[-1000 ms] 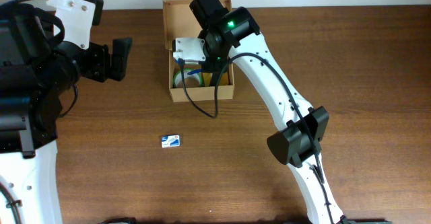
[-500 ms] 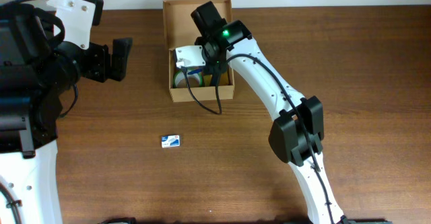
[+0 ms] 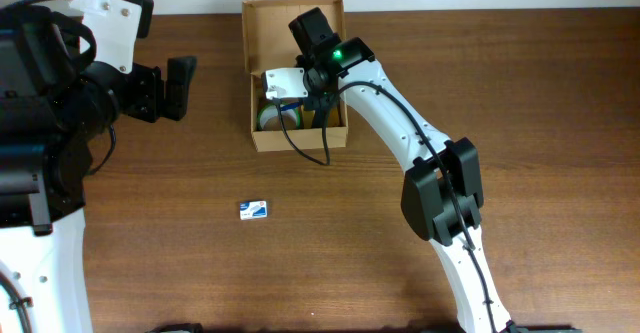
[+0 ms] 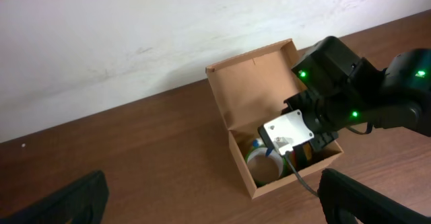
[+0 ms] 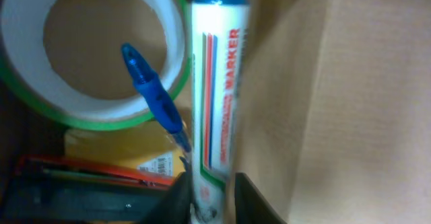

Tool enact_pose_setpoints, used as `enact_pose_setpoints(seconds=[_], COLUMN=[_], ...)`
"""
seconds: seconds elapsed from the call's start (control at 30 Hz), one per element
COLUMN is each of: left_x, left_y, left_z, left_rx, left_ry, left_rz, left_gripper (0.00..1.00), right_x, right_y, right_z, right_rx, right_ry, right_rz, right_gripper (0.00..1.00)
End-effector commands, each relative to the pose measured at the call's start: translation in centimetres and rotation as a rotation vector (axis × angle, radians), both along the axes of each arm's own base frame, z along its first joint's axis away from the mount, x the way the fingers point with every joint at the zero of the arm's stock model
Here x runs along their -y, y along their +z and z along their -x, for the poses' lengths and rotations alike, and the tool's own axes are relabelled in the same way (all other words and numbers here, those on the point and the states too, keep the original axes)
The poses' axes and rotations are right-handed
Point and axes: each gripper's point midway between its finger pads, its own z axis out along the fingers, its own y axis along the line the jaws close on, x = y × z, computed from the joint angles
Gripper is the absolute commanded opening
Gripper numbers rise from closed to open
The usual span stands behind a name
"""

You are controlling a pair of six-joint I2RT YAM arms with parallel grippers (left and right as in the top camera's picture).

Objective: Pack container
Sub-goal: 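Lower the marker into the box and open the right gripper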

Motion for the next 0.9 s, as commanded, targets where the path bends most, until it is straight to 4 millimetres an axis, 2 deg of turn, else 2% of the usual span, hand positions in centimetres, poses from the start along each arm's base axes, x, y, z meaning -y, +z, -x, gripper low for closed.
enact_pose_setpoints(seconds=[0.0, 0.1, 0.3, 0.4, 0.63, 0.87], left_x=[-0.1, -0.1, -0.1, -0.1, -0.2, -0.2], left_y=[0.4, 0.3, 0.3, 0.3, 0.3, 0.3], left_z=[0.1, 0.1, 0.2, 0.2, 0.2, 0.2], left_rx=[0.006, 0.004, 0.002, 0.002, 0.002, 0.002], left_ry=[0.016, 0.016, 0.016, 0.016, 0.016, 0.016], left_rz=[0.011, 0.011, 0.011, 0.011, 0.011, 0.011], left_gripper=[1.0, 1.0, 1.0, 1.0, 1.0, 0.99], right_x=[0.3, 0.3, 0.2, 0.1, -1.2, -0.9], right_y=[-0.9, -0.9, -0.9, -0.2, 4.7, 8.8], right_z=[-0.3, -0.4, -0.4, -0.5, 1.1, 4.1], right_rx=[-0.015, -0.012, -0.019, -0.022, -0.012, -0.05], right_ry=[-0.033, -0.033, -0.055, -0.129, -0.22, -0.283], right_rz=[-0.005, -0.007, -0.016, -0.038, -0.127, -0.162], right_gripper=[0.3, 0.35, 0.35, 0.35, 0.35, 0.35])
